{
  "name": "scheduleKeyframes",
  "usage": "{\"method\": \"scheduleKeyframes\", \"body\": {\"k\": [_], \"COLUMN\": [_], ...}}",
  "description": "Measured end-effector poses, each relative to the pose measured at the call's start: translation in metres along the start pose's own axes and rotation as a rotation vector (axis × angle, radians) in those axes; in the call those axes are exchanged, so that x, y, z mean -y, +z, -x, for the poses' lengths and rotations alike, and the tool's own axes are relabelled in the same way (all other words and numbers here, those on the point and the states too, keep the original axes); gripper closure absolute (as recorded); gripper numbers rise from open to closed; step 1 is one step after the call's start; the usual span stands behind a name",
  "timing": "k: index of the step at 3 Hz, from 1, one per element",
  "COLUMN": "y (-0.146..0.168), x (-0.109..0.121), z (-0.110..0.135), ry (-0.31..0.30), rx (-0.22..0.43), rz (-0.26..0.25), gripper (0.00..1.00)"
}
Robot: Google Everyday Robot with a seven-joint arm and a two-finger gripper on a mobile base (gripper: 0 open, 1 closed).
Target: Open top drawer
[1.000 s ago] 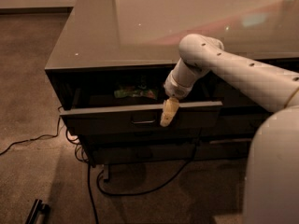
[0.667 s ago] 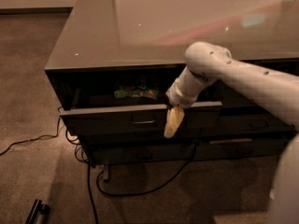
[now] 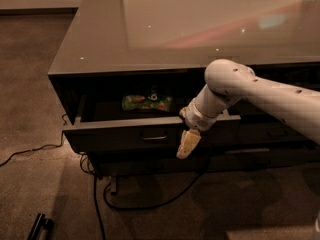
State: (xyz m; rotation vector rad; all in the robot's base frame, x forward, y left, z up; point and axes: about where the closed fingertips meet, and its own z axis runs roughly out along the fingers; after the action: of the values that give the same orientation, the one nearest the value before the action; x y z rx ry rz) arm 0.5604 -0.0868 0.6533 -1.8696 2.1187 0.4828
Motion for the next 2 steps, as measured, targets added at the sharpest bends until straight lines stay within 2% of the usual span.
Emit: {"method": "scheduleKeyframes", "body": {"k": [1,2], "y": [-0.0023,-0.0107], "x": [-0.0117,-0.0123], "z": [-0.0037,0.0002], "ry": [0.007,0.007], "rx": [0.009,0.009], "rz": [0.015,0.015], "gripper": [0.41,0.65]}}
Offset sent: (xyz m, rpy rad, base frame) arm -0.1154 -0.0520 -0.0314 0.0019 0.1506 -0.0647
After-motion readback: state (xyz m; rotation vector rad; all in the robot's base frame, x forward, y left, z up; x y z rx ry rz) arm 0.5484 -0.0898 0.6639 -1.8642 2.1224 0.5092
